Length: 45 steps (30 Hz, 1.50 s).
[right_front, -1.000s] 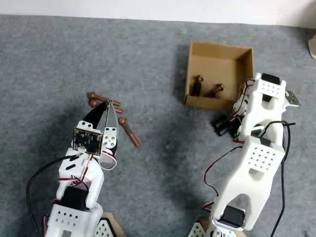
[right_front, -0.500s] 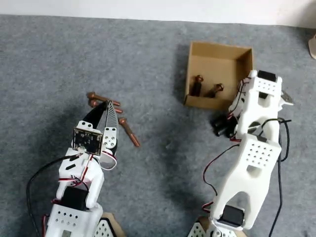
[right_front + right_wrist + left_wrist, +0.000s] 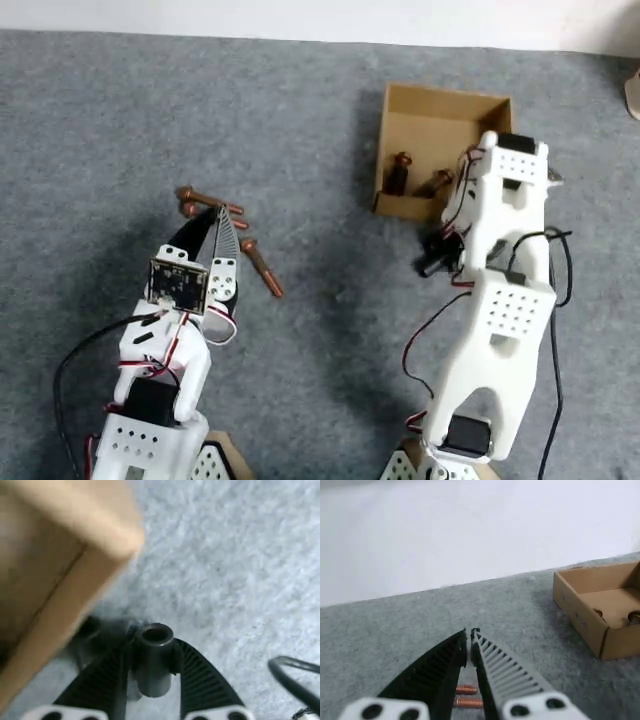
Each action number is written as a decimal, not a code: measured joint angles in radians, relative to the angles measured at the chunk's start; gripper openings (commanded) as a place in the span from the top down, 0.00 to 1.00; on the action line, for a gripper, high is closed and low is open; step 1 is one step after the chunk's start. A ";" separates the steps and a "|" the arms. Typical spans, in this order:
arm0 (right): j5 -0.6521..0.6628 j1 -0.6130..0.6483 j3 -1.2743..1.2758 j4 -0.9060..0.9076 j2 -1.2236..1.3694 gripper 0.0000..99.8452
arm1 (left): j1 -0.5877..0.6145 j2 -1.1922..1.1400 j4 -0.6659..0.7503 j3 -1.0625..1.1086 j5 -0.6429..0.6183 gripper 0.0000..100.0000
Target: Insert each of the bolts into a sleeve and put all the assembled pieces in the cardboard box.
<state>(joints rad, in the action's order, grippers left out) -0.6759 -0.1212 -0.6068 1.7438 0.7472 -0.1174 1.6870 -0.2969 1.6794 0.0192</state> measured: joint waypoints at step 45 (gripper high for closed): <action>0.038 0.370 1.476 -0.674 -1.201 1.00 | 0.074 -0.867 -0.374 -0.578 -0.078 0.97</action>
<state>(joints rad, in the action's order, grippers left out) -0.6375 0.2486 0.8692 1.0702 -0.4542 -0.0437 0.8201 -0.6713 1.1009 -0.0591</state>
